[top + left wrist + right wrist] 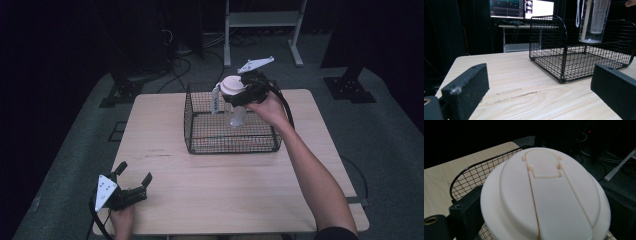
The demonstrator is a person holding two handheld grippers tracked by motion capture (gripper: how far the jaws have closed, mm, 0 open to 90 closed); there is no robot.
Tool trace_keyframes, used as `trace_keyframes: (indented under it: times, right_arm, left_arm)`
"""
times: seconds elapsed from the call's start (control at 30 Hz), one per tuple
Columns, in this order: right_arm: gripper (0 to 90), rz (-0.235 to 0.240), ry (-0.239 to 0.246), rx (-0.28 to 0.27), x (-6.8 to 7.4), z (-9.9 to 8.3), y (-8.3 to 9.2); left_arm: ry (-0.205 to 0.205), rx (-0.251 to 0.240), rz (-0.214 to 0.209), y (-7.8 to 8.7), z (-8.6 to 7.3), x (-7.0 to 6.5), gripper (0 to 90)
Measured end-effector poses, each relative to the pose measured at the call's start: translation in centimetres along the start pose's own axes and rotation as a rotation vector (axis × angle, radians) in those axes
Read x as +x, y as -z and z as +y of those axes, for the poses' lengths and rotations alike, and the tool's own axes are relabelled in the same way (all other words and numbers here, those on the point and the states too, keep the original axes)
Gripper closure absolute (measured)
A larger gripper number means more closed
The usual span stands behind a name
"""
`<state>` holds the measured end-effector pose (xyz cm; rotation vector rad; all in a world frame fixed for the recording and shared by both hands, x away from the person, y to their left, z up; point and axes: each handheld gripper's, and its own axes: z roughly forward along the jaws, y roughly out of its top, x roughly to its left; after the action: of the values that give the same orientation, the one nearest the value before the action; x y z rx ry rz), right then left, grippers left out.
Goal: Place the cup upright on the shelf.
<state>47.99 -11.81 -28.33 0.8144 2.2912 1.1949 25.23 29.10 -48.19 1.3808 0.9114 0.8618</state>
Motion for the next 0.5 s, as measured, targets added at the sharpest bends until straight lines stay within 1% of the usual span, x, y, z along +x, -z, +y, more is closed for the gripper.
trace_keyframes:
  times: [0.17,0.2,0.27,0.4,0.5]
  right_arm:
    - [4.6,0.003,-0.016,-0.006,-0.2,-0.4,-1.2]
    - [4.6,0.003,-0.016,-0.006,-0.2,-0.4,-1.2]
    - [4.6,0.005,-0.027,-0.012,-0.3,-0.7,-1.9]
    - [4.6,0.006,-0.034,-0.012,-0.4,-0.9,-2.5]
    - [4.6,0.014,-0.047,-0.009,-0.5,-1.1,-3.2]
  left_arm:
    - [0.002,-0.002,-0.003,0.0,0.0,-0.1,0.9]
    - [0.002,-0.002,-0.003,0.0,0.0,-0.1,0.9]
    - [0.002,-0.004,-0.003,0.0,0.0,0.0,0.9]
    - [-0.001,-0.003,0.000,0.0,0.0,-0.1,0.9]
    - [0.005,-0.005,0.000,0.0,0.0,0.0,0.9]
